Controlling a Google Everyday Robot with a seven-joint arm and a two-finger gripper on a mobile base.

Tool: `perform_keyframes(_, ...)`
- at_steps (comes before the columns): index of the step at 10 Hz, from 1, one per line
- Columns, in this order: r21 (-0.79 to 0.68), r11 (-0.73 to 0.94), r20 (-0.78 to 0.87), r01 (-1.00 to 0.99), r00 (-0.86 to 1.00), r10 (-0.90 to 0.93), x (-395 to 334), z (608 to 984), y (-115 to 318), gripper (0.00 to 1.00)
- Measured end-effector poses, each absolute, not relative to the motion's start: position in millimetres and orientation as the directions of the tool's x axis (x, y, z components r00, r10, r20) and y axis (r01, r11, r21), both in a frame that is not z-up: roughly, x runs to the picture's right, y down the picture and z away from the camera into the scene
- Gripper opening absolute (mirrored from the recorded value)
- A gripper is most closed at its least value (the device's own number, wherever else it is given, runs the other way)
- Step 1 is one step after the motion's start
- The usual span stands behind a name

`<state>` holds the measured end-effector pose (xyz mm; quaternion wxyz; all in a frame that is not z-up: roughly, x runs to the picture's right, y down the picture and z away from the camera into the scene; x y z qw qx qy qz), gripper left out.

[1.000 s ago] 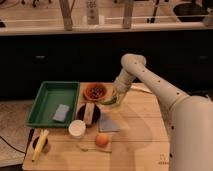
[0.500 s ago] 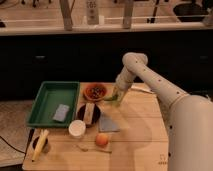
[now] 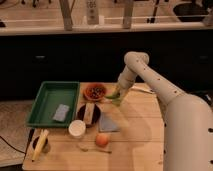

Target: Place pepper in plastic cup

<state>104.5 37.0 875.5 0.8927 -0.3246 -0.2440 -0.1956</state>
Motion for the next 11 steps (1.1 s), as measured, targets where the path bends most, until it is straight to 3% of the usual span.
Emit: perform_keyframes(11,-0.459,0.730,0.603,0.507,0.781,-0.163,118.9,871.6,16.8,0.80)
